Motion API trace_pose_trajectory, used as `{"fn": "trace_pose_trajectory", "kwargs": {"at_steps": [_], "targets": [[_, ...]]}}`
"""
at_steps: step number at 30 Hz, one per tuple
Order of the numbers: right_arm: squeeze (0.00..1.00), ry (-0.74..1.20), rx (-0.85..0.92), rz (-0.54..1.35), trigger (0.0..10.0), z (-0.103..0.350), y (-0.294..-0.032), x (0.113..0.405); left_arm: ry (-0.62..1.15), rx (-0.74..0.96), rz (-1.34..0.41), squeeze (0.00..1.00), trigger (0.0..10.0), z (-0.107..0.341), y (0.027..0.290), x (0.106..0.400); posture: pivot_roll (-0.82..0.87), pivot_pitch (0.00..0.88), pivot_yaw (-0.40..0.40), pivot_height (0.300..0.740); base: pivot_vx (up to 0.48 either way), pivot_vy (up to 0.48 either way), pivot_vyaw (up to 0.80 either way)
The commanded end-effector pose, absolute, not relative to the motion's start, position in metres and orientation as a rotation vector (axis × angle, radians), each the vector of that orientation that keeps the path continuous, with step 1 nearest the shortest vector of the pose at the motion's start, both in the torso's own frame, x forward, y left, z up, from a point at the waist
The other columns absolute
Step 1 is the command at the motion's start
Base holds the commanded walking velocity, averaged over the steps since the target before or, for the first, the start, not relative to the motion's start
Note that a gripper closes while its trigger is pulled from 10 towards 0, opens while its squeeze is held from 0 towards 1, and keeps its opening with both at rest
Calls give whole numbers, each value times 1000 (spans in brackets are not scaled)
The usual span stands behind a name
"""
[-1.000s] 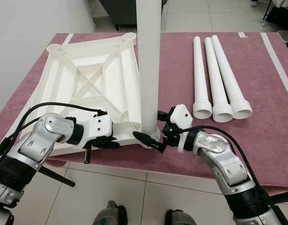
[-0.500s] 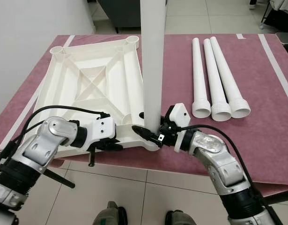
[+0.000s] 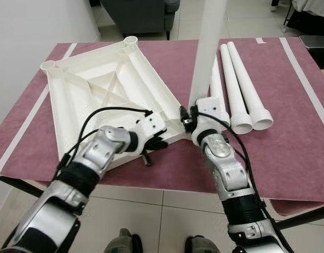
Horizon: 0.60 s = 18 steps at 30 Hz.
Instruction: Building children table
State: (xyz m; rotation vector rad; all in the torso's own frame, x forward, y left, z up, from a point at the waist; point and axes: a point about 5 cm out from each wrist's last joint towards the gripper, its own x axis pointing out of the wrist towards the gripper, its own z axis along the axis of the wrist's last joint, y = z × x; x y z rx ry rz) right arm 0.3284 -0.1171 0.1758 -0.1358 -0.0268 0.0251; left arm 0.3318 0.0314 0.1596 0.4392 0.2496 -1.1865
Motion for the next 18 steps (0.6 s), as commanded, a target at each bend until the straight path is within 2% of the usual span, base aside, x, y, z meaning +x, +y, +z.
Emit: {"fn": "trace_pose_trajectory", "kwargs": {"at_steps": [1, 5, 6, 7, 8, 9, 12, 13, 16, 18], "targets": [[0, 184, -144, 2, 0, 132, -117, 322, 110, 441, -1117, 0, 0, 189, 23, 340, -12, 137, 130, 740, 0, 0, 0], [0, 154, -129, -10, 0, 138, -111, 325, 113, 438, -1109, 0, 0, 190, 17, 341, -19, 141, 145, 740, 0, 0, 0], [0, 130, -124, 14, 4471, 141, -107, 325, 112, 437, -1117, 0, 0, 190, 17, 340, -19, 141, 145, 740, 0, 0, 0], [0, 104, -123, 24, 10000, 145, -105, 325, 112, 437, -1119, 0, 0, 191, 18, 340, -19, 141, 145, 740, 0, 0, 0], [0, 104, -123, 24, 10000, 145, -105, 325, 112, 437, -1119, 0, 0, 191, 18, 340, -19, 141, 145, 740, 0, 0, 0], [1000, 73, -106, 70, 10000, 149, -103, 325, 112, 442, -1130, 0, 0, 190, 21, 338, -16, 141, 145, 740, 0, 0, 0], [1000, 30, -101, 107, 10000, 156, -101, 324, 112, 449, -1143, 0, 0, 190, 25, 337, -13, 141, 143, 740, 0, 0, 0], [0, -15, -94, 165, 10000, 163, -100, 323, 110, 456, -1164, 0, 0, 190, 29, 334, -10, 138, 141, 740, 0, 0, 0], [0, -70, -94, 240, 10000, 173, -101, 321, 104, 471, -1197, 0, 0, 190, 36, 330, -8, 137, 141, 740, 0, 0, 0], [0, -152, -121, 338, 10000, 190, -109, 318, 95, 510, -1270, 0, 0, 190, 52, 319, -7, 135, 139, 740, 0, 0, 0]]}}
